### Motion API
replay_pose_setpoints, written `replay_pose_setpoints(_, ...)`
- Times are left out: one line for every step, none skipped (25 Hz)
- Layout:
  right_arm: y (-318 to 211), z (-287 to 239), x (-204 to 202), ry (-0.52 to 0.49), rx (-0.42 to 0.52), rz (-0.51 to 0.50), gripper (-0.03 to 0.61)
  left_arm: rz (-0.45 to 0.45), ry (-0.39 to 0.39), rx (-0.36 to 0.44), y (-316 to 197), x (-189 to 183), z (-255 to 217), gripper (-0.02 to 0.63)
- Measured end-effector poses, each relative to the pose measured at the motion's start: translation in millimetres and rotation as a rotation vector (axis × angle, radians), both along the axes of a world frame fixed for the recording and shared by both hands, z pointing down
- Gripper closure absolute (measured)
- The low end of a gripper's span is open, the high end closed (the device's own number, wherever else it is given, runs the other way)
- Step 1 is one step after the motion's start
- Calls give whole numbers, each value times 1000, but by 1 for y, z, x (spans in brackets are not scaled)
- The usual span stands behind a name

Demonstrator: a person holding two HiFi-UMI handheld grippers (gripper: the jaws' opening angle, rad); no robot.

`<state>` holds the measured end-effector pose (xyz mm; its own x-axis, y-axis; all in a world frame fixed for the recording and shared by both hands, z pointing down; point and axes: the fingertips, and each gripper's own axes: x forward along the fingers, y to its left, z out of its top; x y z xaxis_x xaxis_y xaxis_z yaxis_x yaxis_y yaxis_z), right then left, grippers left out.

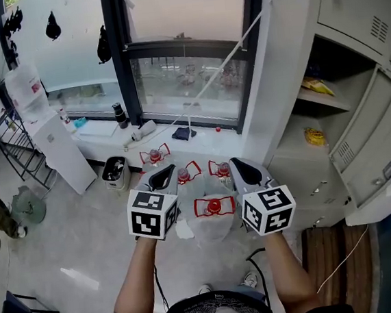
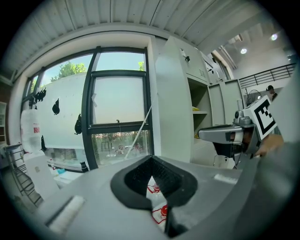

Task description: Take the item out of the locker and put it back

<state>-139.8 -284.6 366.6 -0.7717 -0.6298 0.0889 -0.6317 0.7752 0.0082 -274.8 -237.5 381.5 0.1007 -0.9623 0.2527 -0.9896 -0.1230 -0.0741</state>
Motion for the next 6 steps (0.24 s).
replay_pose_setpoints(1, 0, 0, 0, 0, 0, 552, 1, 2, 0, 0, 1, 0, 611)
replay_pose_setpoints(1, 1, 1, -1, -1, 0, 552, 3, 3, -1, 1, 2, 0, 611)
replay_pose_setpoints(2, 1, 2, -2, -2, 0, 552, 4, 2, -1, 1, 3, 0, 611)
replay_pose_setpoints(2, 1, 2, -3, -4, 0, 552, 4, -1, 0, 1, 4, -1, 611)
replay_pose_setpoints(3, 1, 3, -4, -5, 0, 552, 3, -4, 2, 2, 4, -1, 611)
replay_pose_setpoints(3, 1, 3, -6, -6, 0, 552, 2, -8, 3, 2, 4, -1, 611)
